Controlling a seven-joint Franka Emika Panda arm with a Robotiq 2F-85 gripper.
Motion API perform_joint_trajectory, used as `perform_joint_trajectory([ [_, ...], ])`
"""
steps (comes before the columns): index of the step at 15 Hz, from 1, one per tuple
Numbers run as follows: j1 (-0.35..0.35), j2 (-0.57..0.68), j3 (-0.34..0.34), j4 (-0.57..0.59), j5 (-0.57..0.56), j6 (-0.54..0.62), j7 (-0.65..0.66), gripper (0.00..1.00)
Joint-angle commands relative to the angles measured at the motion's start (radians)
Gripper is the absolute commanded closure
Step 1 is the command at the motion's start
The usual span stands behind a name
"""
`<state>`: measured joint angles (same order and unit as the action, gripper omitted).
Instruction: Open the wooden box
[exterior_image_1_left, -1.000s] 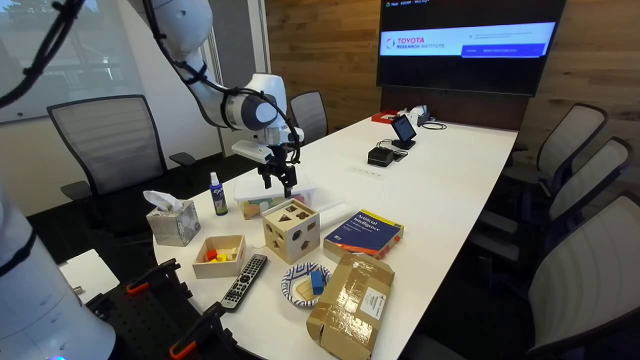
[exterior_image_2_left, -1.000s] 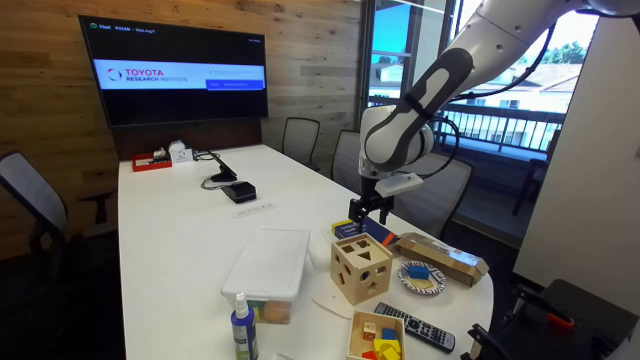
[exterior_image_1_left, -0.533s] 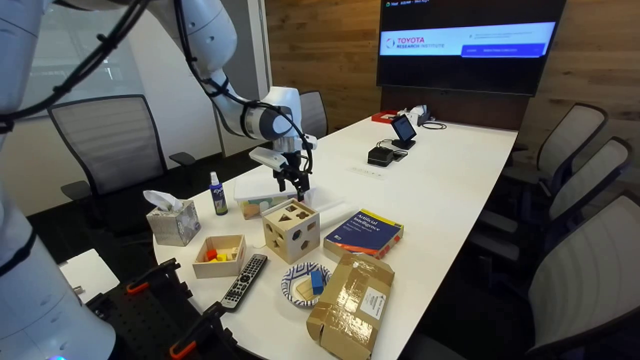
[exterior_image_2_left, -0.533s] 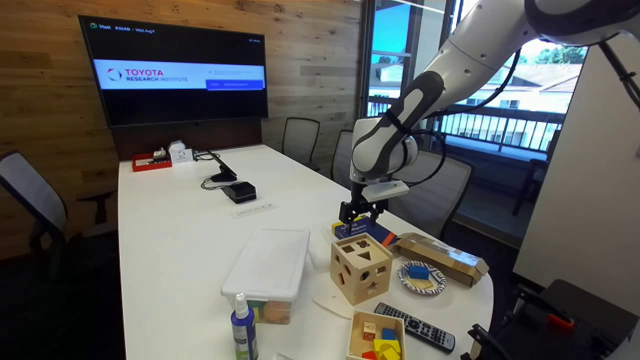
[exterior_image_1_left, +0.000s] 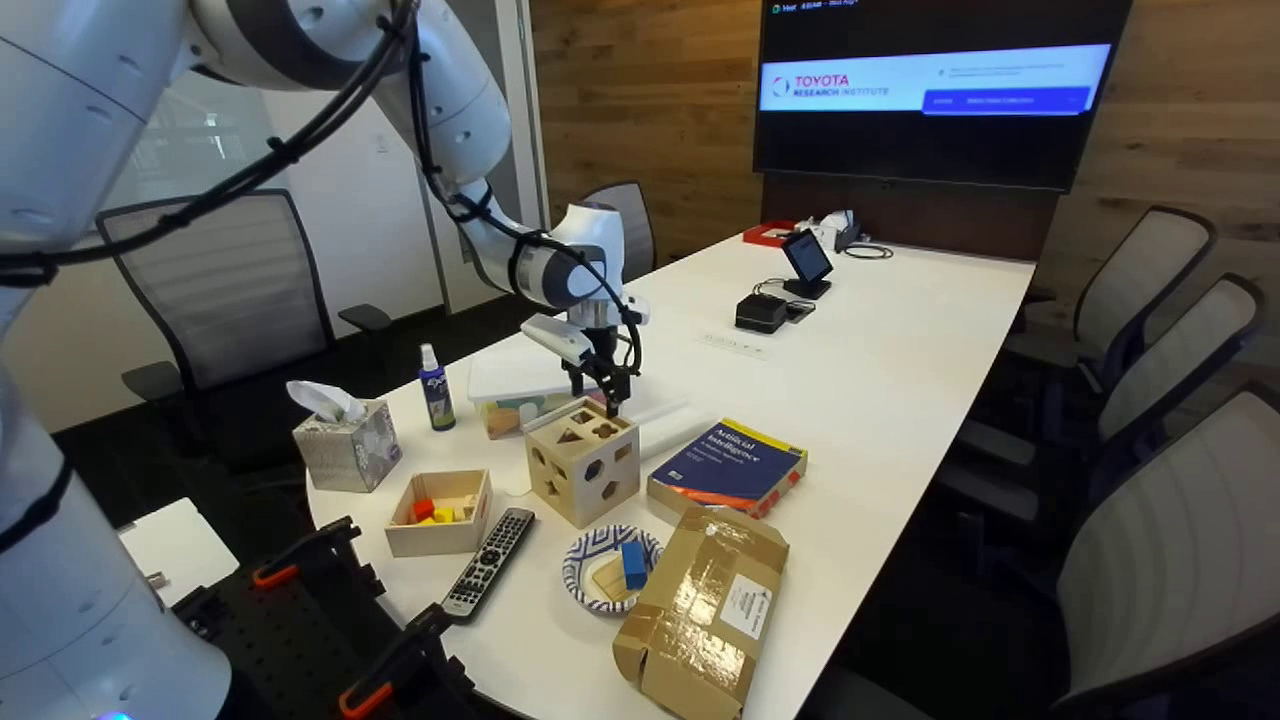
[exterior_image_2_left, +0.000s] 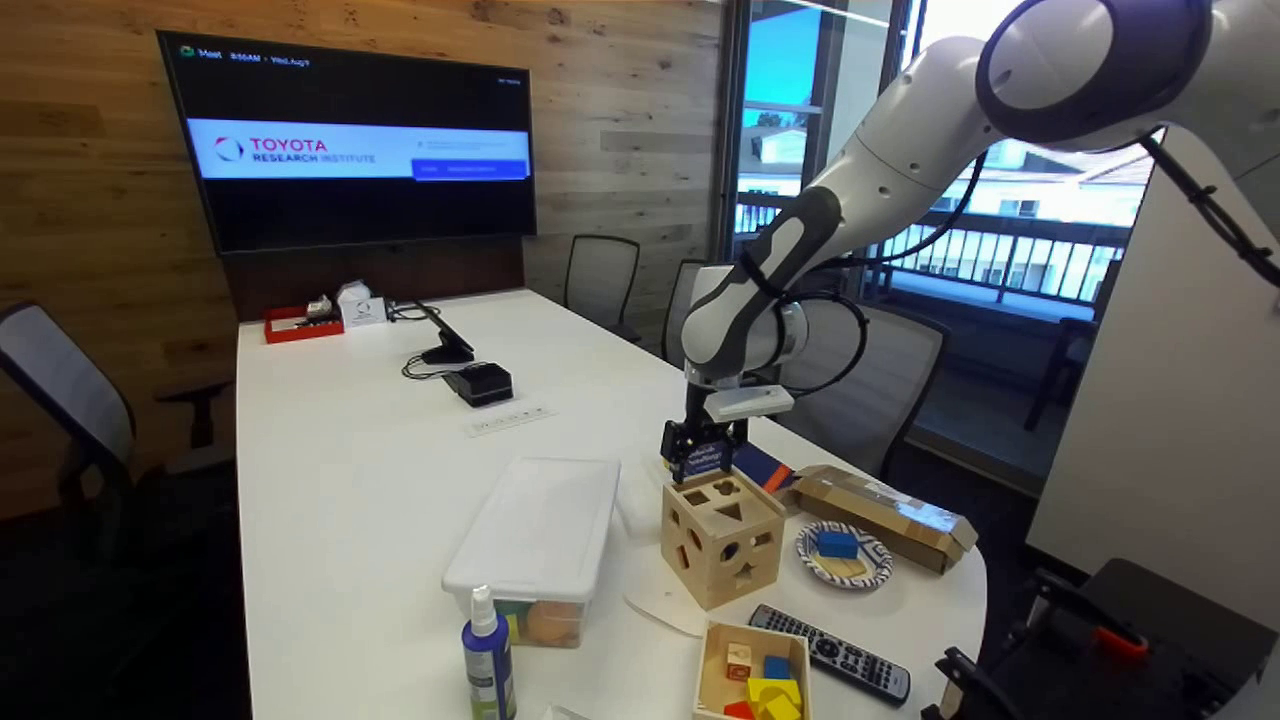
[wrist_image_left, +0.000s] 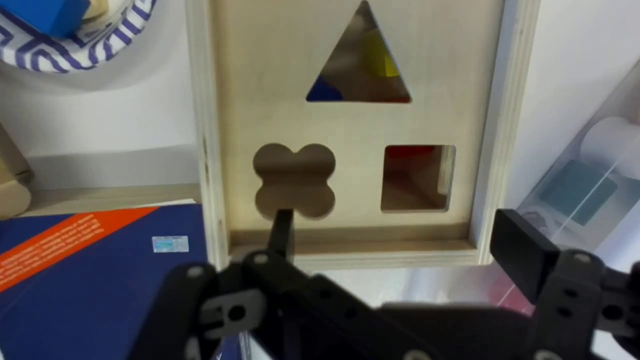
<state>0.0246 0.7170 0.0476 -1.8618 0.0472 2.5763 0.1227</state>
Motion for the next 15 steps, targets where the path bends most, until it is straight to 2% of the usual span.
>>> perform_joint_trajectory([
  [1,-0.019,0.044,0.023,0.047,0.048,-0.032,-0.033,0.00],
  [7,0.000,0.054,0.009,0.052,0.055,-0.060,-0.002,0.00],
  [15,-0.016,0.061,0.025,0.039,0.100,-0.137,-0.015,0.00],
])
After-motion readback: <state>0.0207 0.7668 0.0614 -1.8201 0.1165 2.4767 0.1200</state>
